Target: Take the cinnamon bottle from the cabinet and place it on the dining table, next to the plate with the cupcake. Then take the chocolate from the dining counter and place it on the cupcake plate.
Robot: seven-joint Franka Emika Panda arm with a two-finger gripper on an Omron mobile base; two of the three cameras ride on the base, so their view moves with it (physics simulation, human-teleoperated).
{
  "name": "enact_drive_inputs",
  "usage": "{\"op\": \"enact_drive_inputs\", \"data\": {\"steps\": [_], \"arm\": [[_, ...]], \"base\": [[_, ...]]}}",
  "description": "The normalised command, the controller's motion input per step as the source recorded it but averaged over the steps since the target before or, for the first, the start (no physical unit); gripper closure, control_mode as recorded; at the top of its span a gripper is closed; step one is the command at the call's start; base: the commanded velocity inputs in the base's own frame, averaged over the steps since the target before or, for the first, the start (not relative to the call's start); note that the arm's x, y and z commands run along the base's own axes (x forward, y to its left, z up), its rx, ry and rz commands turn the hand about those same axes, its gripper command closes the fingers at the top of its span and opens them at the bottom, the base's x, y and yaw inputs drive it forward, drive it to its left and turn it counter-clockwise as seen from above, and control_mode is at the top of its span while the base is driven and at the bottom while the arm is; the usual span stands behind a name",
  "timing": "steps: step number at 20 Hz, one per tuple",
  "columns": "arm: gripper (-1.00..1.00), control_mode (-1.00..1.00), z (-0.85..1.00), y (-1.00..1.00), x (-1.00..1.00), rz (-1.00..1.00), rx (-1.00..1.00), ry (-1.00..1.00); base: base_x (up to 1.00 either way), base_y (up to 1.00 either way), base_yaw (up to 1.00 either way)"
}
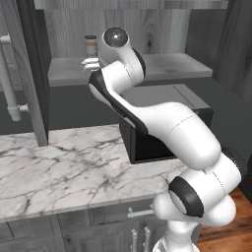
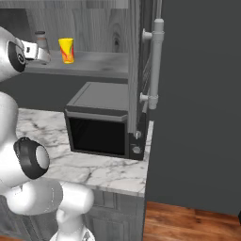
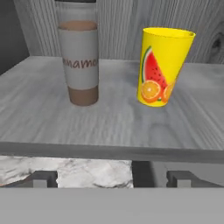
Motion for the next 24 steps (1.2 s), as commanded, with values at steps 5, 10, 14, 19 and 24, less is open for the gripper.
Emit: {"op": "enact_drive_inputs", "data": {"steps": [5, 10, 14, 19, 24], "arm": [[-1.00, -1.00, 0.27, 0.10, 0.35, 0.00, 0.07, -0.15], [-1.00, -1.00, 0.00, 0.00, 0.16, 0.00, 0.06, -0.02], [-1.00, -1.00, 0.05, 0.15, 0.40, 0.00, 0.05, -0.05], [-1.00, -1.00, 0.21, 0.03, 0.57, 0.02, 0.02, -0.02], [-1.00, -1.00, 0.08, 0.27, 0.43, 0.00, 0.00, 0.04]], "base": [[0.00, 0.00, 0.00], [0.00, 0.00, 0.00], [0.00, 0.00, 0.00], [0.00, 0.00, 0.00], [0.00, 0.00, 0.00]]}}
